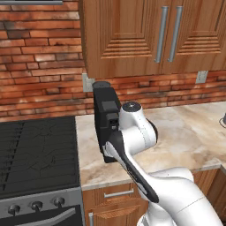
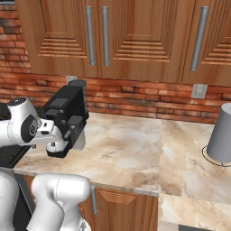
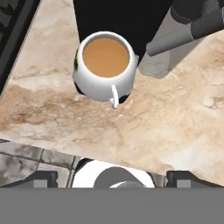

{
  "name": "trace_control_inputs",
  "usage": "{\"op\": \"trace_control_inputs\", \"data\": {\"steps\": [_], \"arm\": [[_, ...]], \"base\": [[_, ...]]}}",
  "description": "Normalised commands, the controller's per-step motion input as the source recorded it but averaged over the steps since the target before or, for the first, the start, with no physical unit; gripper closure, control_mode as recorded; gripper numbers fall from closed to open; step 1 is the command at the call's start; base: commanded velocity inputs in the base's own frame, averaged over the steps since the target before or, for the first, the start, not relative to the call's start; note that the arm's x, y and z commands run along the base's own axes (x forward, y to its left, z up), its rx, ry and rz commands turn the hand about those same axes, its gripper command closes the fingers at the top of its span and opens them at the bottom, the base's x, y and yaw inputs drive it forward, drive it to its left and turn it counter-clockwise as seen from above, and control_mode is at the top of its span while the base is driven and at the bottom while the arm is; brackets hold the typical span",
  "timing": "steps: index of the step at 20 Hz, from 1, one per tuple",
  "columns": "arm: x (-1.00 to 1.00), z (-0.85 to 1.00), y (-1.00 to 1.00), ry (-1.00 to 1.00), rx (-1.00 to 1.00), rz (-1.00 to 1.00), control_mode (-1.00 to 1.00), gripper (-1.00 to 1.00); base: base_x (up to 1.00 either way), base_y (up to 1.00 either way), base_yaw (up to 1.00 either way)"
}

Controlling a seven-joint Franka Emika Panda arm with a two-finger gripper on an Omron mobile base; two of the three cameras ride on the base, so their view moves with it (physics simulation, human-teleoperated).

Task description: Pick up the brewed coffee from the coffee machine and place it next to the breakfast plate on the dining counter.

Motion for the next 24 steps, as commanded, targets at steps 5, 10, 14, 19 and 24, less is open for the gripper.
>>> {"op": "trace_control_inputs", "data": {"steps": [5, 10, 14, 19, 24], "arm": [[0.19, -0.38, 0.0, -0.03, 0.06, 0.0, -1.0, -1.0], [0.06, -0.19, 0.0, 0.05, 0.0, 0.02, -1.0, -1.0], [0.11, -0.14, 0.06, 0.08, 0.0, 0.0, -1.0, -1.0], [0.2, -0.11, 0.08, 0.01, 0.01, 0.0, -1.0, -1.0], [0.3, -0.2, 0.03, 0.0, 0.03, 0.0, -1.0, -1.0]], "base": [[0.0, 0.0, 0.0], [0.0, 0.0, 0.0], [0.0, 0.0, 0.0], [0.0, 0.0, 0.0], [0.0, 0.0, 0.0]]}}
